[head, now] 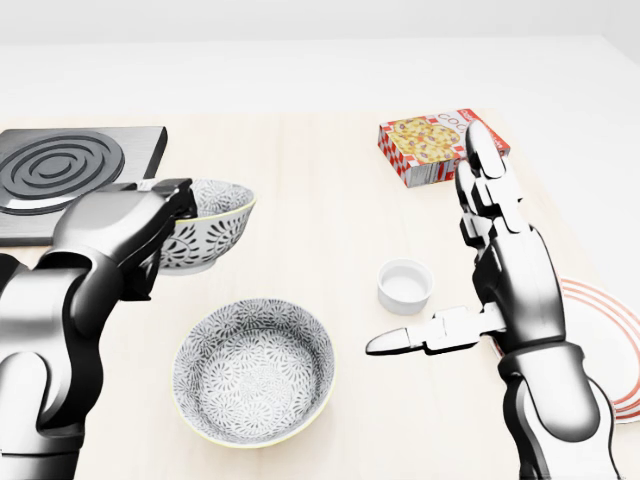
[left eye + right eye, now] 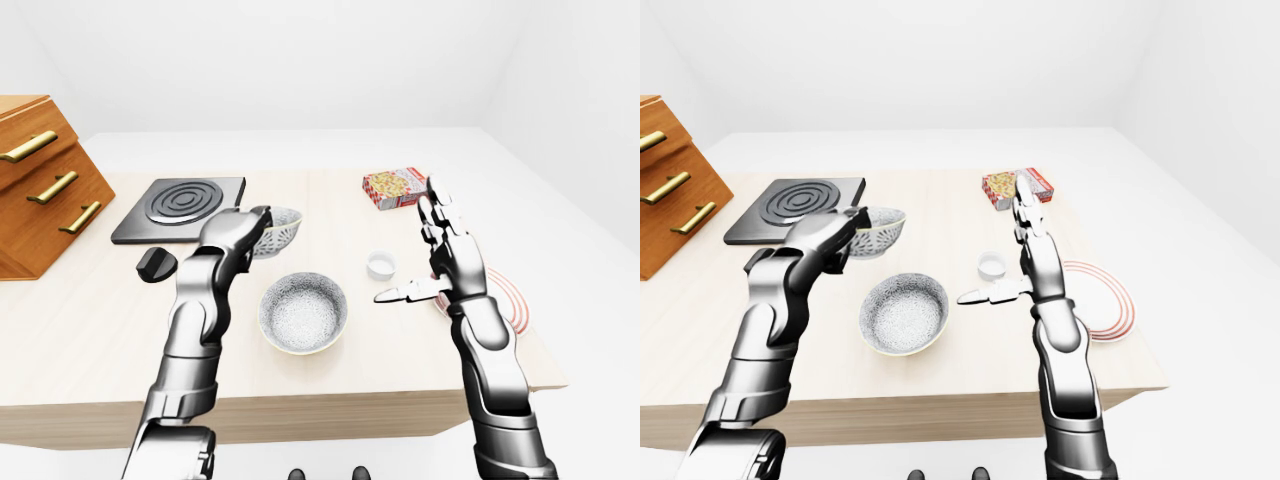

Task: Pick the akita bowl from table center and place it on the plate.

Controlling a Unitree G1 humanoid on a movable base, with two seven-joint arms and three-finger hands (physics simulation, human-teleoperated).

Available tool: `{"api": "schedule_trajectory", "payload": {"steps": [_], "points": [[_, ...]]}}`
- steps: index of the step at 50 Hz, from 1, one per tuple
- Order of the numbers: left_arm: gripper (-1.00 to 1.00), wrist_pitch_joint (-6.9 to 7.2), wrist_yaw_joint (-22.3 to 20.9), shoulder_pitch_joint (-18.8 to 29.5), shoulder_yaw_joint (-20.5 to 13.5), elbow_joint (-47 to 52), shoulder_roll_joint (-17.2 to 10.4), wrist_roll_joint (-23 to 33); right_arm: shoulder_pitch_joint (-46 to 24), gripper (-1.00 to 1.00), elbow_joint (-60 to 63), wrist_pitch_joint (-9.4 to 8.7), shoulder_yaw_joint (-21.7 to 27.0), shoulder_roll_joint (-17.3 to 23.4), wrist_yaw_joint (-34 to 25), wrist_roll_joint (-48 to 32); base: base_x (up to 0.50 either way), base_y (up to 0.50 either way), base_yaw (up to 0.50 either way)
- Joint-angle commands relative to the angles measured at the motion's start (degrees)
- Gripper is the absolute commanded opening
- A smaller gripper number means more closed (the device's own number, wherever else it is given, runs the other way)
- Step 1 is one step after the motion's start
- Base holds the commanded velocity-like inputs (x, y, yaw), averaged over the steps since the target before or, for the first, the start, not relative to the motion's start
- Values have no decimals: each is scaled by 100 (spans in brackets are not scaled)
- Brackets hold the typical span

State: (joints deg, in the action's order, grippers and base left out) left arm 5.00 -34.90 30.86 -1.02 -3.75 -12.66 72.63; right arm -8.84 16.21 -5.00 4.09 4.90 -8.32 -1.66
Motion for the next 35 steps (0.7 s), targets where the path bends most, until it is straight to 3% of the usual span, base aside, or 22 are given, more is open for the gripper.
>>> {"api": "schedule_trajectory", "payload": {"steps": [1,5,16,21,35], "points": [[-100,0,-510,-410,104,1768,429,263,-841,100,-62,0,13,423,-398,-902,0,0,0],[-100,0,-510,-529,213,2021,627,395,-1252,100,-182,0,-160,580,-1047,-1324,0,0,0],[-100,0,-510,-538,447,2087,944,543,-2666,100,-1338,0,-301,681,-2122,-2426,0,0,0],[-100,0,-510,-463,496,2066,1018,525,-3047,100,-1903,0,-317,645,-2276,-2714,0,0,0],[-100,0,-510,-634,622,2211,1135,538,-3238,100,-2808,0,-376,480,-2341,-3124,0,0,0]]}}
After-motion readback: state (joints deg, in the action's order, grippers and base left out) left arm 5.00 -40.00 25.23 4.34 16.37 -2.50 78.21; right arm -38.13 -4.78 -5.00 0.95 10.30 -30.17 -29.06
